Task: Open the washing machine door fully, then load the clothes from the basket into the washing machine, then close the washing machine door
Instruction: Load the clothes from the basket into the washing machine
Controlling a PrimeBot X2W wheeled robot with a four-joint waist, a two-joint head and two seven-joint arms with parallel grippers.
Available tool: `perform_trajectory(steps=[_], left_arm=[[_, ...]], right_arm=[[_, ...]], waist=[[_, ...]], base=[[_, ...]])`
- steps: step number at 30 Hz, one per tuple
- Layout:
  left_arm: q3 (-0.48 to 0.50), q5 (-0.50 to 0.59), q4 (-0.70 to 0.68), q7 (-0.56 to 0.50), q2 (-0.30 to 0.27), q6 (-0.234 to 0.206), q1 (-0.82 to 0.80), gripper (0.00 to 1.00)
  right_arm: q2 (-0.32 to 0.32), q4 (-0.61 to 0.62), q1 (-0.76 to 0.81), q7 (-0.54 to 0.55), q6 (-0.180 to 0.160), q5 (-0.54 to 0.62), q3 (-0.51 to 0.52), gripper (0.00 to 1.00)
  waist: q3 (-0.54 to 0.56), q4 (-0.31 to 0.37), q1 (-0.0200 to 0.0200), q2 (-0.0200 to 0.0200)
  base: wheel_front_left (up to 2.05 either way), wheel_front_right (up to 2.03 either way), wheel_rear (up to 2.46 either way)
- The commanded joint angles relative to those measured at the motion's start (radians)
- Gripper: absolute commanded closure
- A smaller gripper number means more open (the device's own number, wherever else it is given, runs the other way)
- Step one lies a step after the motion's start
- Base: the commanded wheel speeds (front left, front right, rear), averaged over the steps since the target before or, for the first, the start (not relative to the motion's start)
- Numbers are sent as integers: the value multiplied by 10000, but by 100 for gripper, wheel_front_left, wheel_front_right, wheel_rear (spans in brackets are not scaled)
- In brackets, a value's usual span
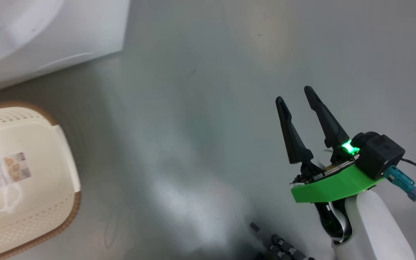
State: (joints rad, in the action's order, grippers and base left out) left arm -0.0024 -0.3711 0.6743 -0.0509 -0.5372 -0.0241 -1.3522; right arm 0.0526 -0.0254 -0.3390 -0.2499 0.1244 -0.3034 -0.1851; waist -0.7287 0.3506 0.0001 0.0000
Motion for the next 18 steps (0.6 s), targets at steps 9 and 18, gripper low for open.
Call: perform_trajectory(steps=[9, 18], left_arm=[[-185, 920, -126, 2538, -1002, -174, -1070, 100], [-335, 501, 1111, 1411, -924, 255, -881, 81]], right_arm=[[-22, 270, -25, -118, 63, -244, -336, 0], [-23, 262, -126, -118, 63, -232, -301, 0]], waist=[[-635, 529, -1, 0], [-724, 247, -1, 0]], base=[[0, 0, 0], [0, 0, 0]])
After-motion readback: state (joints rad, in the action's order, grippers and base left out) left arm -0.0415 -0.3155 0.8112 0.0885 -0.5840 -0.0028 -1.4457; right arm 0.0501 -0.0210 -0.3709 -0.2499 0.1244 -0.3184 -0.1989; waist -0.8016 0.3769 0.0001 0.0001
